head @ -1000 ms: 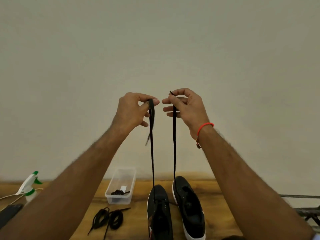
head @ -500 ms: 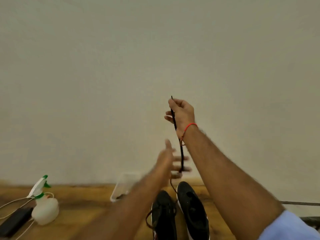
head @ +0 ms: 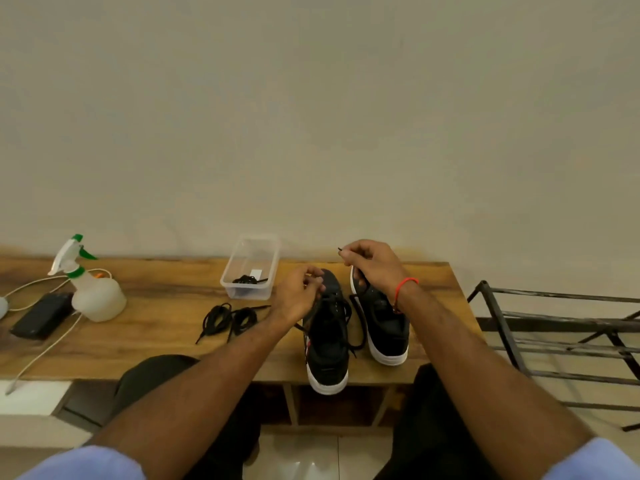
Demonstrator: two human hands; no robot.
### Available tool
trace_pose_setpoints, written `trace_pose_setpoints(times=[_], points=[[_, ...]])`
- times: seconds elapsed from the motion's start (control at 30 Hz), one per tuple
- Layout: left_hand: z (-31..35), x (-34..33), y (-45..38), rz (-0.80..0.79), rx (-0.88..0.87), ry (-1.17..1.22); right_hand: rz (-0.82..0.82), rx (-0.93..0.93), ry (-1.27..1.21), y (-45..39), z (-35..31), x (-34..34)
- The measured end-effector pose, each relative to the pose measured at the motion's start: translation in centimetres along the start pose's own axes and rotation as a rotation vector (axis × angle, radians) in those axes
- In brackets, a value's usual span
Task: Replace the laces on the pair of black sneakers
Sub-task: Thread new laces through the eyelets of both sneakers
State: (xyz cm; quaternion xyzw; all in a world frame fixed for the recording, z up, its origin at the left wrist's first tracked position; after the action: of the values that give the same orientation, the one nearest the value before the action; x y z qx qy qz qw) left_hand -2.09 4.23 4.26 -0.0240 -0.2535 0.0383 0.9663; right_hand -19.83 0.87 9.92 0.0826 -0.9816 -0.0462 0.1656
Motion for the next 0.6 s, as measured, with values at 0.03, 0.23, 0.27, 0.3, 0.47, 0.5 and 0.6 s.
trace_pose_setpoints(times=[0.03, 0.23, 0.27, 0.3, 0.47, 0.5, 0.6], points=[[-0.5, 0.0, 0.0, -0.017, -0.071, -0.074, 0.006, -0.018, 0.010, -0.1, 1.0, -0.1], [-1.7, -1.6, 2.8, -0.479, -0.599, -0.689, 0.030, -0.067, -0.022, -0.8, 5.3, -0.8], [-1.8, -2.1, 3.1, -0.497, -0.627, -0.758, 0.027, -0.068, -0.034, -0.9, 5.8, -0.9], [-1.8, -2.6, 3.2, -0.499, -0.637, -0.799, 0.026, -0.070, -0.037, -0.9, 6.3, -1.0], [0.2, -5.0, 4.3, -0.512, -0.675, -1.002, 0.048, -0.057, -0.079, -1.2, 7.0, -1.0], [0.7, -5.6, 4.5, -0.507, -0.649, -1.081, 0.060, -0.060, -0.093, -1.3, 6.9, -1.0], [2.0, -7.3, 5.0, -0.510, -0.525, -1.302, 0.080, -0.078, -0.114, -1.2, 7.0, -1.2]])
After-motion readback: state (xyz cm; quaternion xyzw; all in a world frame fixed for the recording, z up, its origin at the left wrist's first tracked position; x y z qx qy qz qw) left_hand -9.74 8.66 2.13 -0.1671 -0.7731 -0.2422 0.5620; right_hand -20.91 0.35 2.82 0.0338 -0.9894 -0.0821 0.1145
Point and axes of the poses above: each hand's wrist, its own y-axis away from the middle knuckle, its own x-axis out of the back of the hand, z = x × y, the point moved 1 cm from there along -y, towards the middle knuckle, and after that the axes turned 6 degrees about -x, right-handed, at the moved point
